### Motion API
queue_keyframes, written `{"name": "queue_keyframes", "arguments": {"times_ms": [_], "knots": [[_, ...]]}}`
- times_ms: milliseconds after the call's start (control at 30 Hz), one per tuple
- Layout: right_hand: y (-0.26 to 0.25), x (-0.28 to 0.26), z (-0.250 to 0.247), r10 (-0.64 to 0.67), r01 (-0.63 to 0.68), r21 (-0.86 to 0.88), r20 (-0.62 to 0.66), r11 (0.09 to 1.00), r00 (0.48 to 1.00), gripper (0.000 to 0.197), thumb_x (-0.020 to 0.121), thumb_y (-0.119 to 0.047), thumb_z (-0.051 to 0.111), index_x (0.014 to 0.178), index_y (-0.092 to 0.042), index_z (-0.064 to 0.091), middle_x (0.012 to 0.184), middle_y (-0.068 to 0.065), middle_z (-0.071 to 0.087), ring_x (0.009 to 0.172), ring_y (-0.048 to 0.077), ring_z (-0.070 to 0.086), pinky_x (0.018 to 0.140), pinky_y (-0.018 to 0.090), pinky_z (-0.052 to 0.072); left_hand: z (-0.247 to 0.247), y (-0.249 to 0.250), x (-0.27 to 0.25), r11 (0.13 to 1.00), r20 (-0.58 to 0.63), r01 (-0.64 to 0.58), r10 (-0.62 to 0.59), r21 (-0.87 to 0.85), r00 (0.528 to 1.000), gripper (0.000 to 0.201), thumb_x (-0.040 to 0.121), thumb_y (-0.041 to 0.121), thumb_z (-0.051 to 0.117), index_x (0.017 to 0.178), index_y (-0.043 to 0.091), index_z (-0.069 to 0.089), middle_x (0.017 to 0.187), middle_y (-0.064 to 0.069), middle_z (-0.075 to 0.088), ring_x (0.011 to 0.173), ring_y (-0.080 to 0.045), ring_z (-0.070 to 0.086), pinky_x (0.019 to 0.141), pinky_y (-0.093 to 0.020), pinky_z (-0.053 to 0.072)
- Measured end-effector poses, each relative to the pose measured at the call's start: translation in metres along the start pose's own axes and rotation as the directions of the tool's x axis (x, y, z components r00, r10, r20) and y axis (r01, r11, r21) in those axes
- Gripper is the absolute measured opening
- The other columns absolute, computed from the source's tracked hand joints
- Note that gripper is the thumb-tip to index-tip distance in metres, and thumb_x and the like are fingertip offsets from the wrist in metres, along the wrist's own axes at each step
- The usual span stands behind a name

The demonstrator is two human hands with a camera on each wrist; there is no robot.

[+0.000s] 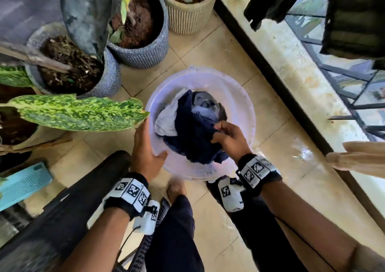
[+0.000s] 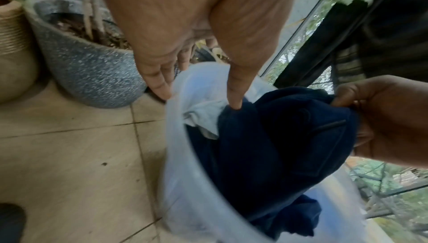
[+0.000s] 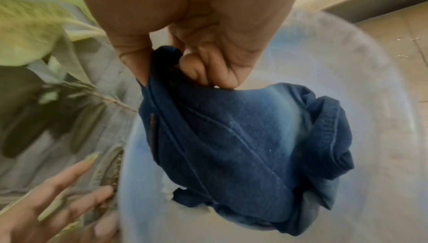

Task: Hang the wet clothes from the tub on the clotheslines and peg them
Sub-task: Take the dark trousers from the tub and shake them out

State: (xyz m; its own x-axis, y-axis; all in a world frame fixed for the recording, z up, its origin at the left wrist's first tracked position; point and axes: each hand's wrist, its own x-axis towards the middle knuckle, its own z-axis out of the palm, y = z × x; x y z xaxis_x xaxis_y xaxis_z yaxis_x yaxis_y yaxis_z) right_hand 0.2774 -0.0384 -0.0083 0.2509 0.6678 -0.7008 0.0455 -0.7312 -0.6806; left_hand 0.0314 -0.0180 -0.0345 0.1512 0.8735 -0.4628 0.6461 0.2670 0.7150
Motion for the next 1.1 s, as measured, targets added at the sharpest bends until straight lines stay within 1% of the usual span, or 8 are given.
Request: {"name": "queue_keyframes", "arguments": {"times_ms": [100,367,500,633,733,867,1000,1100], "knots": [[-0.029,-0.049,-0.005,-0.045,0.042,0.078,0.04,0.996,0.998,0.015,0.058,-0.011,0.059,0.073,-0.012,0.057,0.065,0.012,0.05,0.063,0.02,0.044,0.06,0.028,0.035,-0.016,0.049,-0.019,0.987,0.071,-0.153,0.15,0.042,0.986,0.104,0.068,-0.003,0.082,0.153,0.024,0.029,0.156,-0.01,0.03,0.147,-0.023,0.026,0.119,-0.034,0.025],[-0.134,-0.177,-0.056,-0.227,0.171,0.38,0.108,0.909,0.968,0.016,0.058,0.007,0.051,0.071,-0.002,0.051,0.045,-0.009,0.051,0.041,0.002,0.044,0.045,0.011,0.034,-0.073,0.179,-0.082,0.848,0.434,-0.468,0.335,0.248,0.836,0.115,0.067,0.022,0.086,0.148,0.056,0.012,0.164,0.006,0.016,0.151,-0.016,0.012,0.122,-0.035,0.018],[-0.171,-0.234,-0.082,-0.293,0.206,0.378,0.189,0.903,0.937,0.023,0.056,0.007,0.054,0.074,-0.007,0.057,0.053,0.0,0.056,0.044,0.004,0.046,0.046,0.016,0.035,-0.1,0.234,-0.112,0.787,0.324,-0.583,0.509,0.2,0.798,0.063,0.065,0.022,0.085,0.118,0.03,0.051,0.152,0.005,0.042,0.145,-0.018,0.032,0.114,-0.036,0.032],[-0.21,-0.273,-0.097,-0.418,0.308,0.382,0.251,0.871,0.873,0.023,0.058,0.01,0.053,0.076,-0.005,0.054,0.051,-0.012,0.052,0.045,-0.001,0.044,0.048,0.012,0.035,-0.132,0.28,-0.136,0.802,0.32,-0.567,0.496,0.19,0.807,0.041,0.071,0.014,0.068,0.107,0.027,0.054,0.104,0.005,0.067,0.1,-0.024,0.064,0.079,-0.037,0.052],[-0.243,-0.298,-0.109,-0.544,0.456,0.356,0.201,0.815,0.815,0.023,0.061,0.011,0.056,0.076,-0.006,0.055,0.053,-0.014,0.048,0.049,-0.001,0.042,0.051,0.01,0.034,-0.16,0.309,-0.155,0.781,0.251,-0.588,0.538,0.21,0.804,0.034,0.068,0.015,0.063,0.095,0.029,0.048,0.081,0.009,0.064,0.077,-0.025,0.063,0.065,-0.04,0.051],[-0.274,-0.322,-0.117,-0.662,0.633,0.229,0.077,0.739,0.745,0.026,0.063,0.007,0.06,0.08,-0.013,0.063,0.069,-0.01,0.061,0.063,0.001,0.053,0.061,0.014,0.041,-0.194,0.337,-0.183,0.798,0.13,-0.557,0.542,0.229,0.83,0.031,0.073,0.025,0.062,0.1,0.033,0.05,0.078,0.01,0.065,0.074,-0.023,0.063,0.066,-0.04,0.052],[-0.287,-0.331,-0.123,-0.777,0.774,-0.093,0.009,0.627,0.63,0.031,0.07,-0.014,0.067,0.099,-0.024,0.068,0.084,-0.006,0.069,0.072,0.005,0.059,0.068,0.021,0.045,-0.22,0.362,-0.208,0.74,0.022,-0.599,0.623,0.305,0.782,0.026,0.074,0.021,0.061,0.096,0.029,0.049,0.067,0.007,0.057,0.064,-0.027,0.057,0.057,-0.039,0.048],[-0.29,-0.343,-0.116,-0.745,0.755,-0.155,0.13,0.637,0.655,0.046,0.081,-0.031,0.074,0.122,-0.04,0.056,0.104,-0.012,0.07,0.097,0.008,0.064,0.083,0.027,0.051,-0.237,0.378,-0.225,0.754,-0.085,-0.559,0.618,0.346,0.781,0.025,0.07,0.021,0.056,0.092,0.027,0.047,0.055,0.002,0.049,0.054,-0.03,0.05,0.052,-0.039,0.043]]}}
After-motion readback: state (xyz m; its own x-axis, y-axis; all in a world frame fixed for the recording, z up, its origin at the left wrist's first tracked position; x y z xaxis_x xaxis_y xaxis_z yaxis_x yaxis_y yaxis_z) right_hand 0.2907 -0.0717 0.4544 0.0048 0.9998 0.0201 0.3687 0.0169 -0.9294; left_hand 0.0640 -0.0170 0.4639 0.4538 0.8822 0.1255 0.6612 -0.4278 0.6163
